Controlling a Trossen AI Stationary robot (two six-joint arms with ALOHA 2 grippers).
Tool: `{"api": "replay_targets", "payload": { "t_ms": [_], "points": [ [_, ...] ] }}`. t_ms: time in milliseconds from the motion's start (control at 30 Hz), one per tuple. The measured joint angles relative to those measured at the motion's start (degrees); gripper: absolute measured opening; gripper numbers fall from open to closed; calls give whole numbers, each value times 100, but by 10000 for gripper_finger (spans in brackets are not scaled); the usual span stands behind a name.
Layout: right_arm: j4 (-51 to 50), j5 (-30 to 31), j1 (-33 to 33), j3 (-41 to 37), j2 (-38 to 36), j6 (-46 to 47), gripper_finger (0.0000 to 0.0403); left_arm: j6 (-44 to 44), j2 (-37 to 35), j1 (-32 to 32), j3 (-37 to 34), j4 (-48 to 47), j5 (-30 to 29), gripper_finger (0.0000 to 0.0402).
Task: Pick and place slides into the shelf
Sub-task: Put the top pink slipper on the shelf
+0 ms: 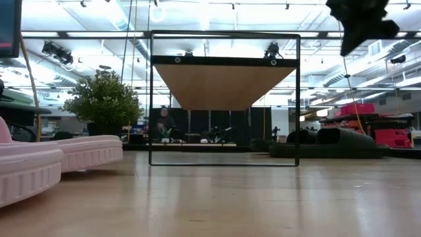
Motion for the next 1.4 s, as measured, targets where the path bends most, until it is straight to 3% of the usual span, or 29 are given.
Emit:
{"api": "replay_targets", "payload": {
  "t_ms": [300, 667, 833, 1067, 1400],
  "points": [
    [-2, -565, 0, -999, -440, 782, 23, -118, 0, 1, 0, 0, 74, 102],
    [220, -707, -2, -1824, -545, 1034, 38, -152, 0, 2, 0, -4, 206, 100],
    [460, -451, -4, -2109, -545, 1007, 89, -146, 0, 0, 0, -21, 206, 102],
    [569, -325, -439, -2451, -537, 1220, 195, -148, 0, 0, 0, -32, 206, 100],
    [1550, -1167, -1686, -2973, -534, 1095, 304, -149, 0, 2, 0, -29, 206, 94]
  ]
}}
